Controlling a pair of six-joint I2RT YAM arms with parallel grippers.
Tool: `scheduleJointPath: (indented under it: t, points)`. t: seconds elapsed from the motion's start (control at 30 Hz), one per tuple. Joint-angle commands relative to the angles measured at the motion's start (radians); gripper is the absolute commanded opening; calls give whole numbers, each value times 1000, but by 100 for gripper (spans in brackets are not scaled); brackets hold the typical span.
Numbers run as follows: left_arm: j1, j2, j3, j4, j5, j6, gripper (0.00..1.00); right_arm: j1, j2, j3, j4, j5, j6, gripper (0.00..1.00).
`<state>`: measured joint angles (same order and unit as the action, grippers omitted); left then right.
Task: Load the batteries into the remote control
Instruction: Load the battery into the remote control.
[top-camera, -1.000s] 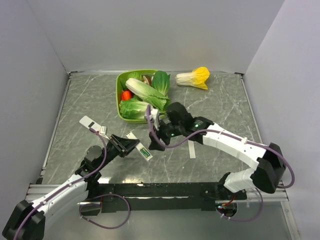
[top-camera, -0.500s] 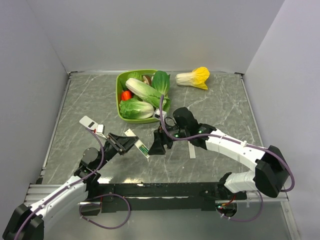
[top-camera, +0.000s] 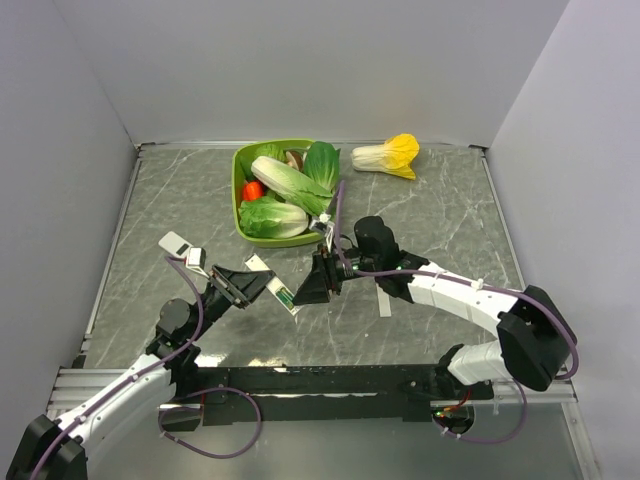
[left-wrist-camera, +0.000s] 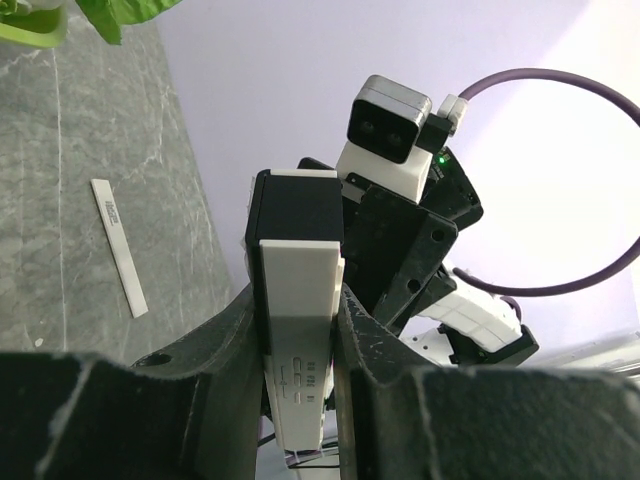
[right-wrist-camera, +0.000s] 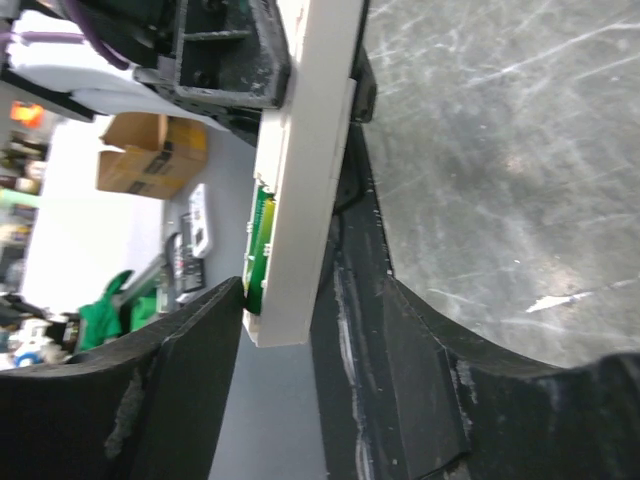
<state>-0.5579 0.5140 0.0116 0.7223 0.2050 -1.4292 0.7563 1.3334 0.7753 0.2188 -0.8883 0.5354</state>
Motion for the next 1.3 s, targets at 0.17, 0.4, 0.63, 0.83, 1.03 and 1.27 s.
scheduleJointPath:
  t: [0.17, 0.4, 0.63, 0.83, 1.03, 1.27]
  points:
    - [-4, -8, -124, 111, 13, -14, 1, -9, 29, -11, 120, -61, 52, 51]
    - [-4, -2, -122, 126, 13, -27, 1, 6, 13, 19, -22, 41, -55, 25]
    - [-5, 0, -111, 112, 19, -10, 1, 60, 10, 90, -164, 198, -146, 24]
    - [-4, -21, -124, 71, 2, 10, 1, 58, -34, 102, -205, 304, -176, 42]
    - [-4, -69, -130, -61, -46, 65, 1, 60, -111, 142, -328, 385, -247, 60]
    - [-5, -43, -131, -11, -30, 64, 1, 58, -59, 134, -170, 250, -157, 72]
